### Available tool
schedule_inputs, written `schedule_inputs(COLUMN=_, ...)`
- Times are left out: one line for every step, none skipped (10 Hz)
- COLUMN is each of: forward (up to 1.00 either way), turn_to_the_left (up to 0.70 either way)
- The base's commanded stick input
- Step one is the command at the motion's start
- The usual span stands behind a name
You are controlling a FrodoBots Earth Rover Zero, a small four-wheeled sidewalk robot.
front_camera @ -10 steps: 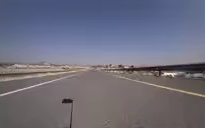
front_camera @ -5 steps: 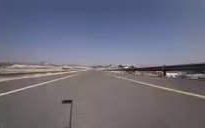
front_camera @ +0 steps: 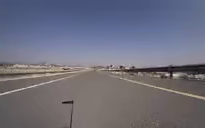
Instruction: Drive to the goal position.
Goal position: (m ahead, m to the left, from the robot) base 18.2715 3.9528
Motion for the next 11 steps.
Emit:
schedule_inputs(forward=1.00, turn_to_the_left=0.07)
schedule_inputs(forward=1.00, turn_to_the_left=0.16)
schedule_inputs(forward=1.00, turn_to_the_left=0.31)
schedule_inputs(forward=1.00, turn_to_the_left=0.17)
schedule_inputs(forward=1.00, turn_to_the_left=0.00)
schedule_inputs(forward=1.00, turn_to_the_left=0.00)
schedule_inputs(forward=1.00, turn_to_the_left=0.00)
schedule_inputs(forward=1.00, turn_to_the_left=0.00)
schedule_inputs(forward=1.00, turn_to_the_left=0.00)
schedule_inputs(forward=1.00, turn_to_the_left=0.00)
schedule_inputs(forward=1.00, turn_to_the_left=0.00)
